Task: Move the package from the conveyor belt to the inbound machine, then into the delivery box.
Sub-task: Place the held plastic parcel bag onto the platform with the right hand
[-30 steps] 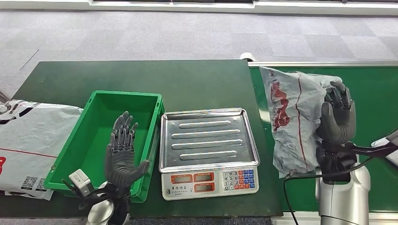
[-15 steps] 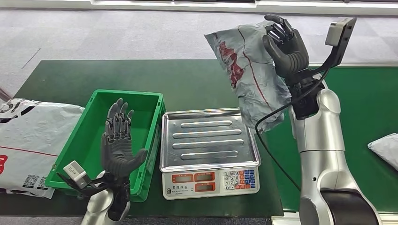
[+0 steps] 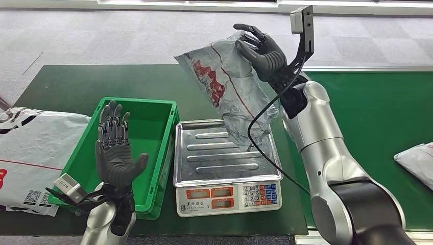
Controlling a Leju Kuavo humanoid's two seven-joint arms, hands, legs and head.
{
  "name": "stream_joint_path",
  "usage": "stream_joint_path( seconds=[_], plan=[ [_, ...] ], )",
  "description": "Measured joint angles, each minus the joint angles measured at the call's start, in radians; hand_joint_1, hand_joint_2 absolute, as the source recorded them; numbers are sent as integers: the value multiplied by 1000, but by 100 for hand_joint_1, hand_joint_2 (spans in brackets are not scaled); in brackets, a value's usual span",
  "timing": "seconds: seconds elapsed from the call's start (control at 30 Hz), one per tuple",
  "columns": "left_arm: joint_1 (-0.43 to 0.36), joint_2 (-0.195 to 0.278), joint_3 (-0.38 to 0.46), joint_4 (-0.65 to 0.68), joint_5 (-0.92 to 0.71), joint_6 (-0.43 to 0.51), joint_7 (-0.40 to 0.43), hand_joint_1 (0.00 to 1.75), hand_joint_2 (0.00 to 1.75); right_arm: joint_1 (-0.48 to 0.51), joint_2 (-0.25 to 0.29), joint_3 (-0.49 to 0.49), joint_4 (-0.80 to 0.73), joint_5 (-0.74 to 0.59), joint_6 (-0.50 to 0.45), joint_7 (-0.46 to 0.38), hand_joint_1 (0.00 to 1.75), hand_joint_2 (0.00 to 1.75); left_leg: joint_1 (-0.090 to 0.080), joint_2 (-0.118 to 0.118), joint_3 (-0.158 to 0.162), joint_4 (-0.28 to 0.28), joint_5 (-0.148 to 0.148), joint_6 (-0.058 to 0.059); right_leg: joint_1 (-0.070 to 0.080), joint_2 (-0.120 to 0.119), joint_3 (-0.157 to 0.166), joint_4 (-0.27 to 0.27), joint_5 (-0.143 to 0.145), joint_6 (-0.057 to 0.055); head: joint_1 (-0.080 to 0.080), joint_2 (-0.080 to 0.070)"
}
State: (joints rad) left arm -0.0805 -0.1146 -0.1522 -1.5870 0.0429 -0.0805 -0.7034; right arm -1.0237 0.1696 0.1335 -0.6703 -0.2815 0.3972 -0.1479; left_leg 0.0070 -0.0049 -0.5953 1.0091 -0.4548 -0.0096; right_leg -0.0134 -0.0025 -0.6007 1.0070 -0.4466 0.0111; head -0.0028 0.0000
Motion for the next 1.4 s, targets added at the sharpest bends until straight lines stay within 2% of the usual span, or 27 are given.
stream_joint_path(
  seconds=[0.2,0.4,0.53,0.7,0.83,0.97,1.1,1.23,1.4],
  plan=[
    [4,-1,23,-20,-8,14,0,0,175,-14,29,25,78,4,12,45,175,175,0,1,0,0,0,0,0,1,0,0,0,0,0,0],
    [22,-22,97,-81,-36,1,5,0,175,53,106,107,177,31,67,46,175,175,1,2,0,0,-1,-1,3,2,-1,0,-1,-1,0,0],
    [41,-51,155,-124,-63,-30,9,0,175,136,154,219,198,-53,101,66,175,175,2,1,0,0,-1,-1,4,1,-1,0,-2,-3,0,0],
    [53,-83,211,-159,-80,-55,13,0,175,184,178,396,211,-212,122,101,175,175,2,2,0,0,-2,-2,4,1,-1,0,-3,-4,0,0],
    [59,-101,239,-173,-86,-67,15,0,175,198,185,513,225,-246,143,118,175,175,2,2,0,0,-2,-2,3,1,-1,0,-2,-4,0,0],
    [60,-112,255,-179,-86,-73,15,0,175,203,187,580,232,-269,157,128,175,175,2,2,1,0,-2,-2,3,1,0,0,-2,-4,0,0],
    [61,-120,267,-184,-88,-84,15,0,175,209,190,664,234,-301,162,118,0,175,2,2,1,0,-2,-2,4,2,0,0,-2,-4,0,0],
    [62,-125,279,-187,-97,-85,15,0,175,209,192,736,234,-286,130,66,0,175,2,2,1,0,-2,-2,4,2,0,0,-2,-4,0,0],
    [70,-129,289,-201,-106,-82,17,0,175,187,189,753,232,-209,36,-38,0,175,2,2,1,0,-1,-2,4,2,0,0,-2,-4,0,0]
  ],
)
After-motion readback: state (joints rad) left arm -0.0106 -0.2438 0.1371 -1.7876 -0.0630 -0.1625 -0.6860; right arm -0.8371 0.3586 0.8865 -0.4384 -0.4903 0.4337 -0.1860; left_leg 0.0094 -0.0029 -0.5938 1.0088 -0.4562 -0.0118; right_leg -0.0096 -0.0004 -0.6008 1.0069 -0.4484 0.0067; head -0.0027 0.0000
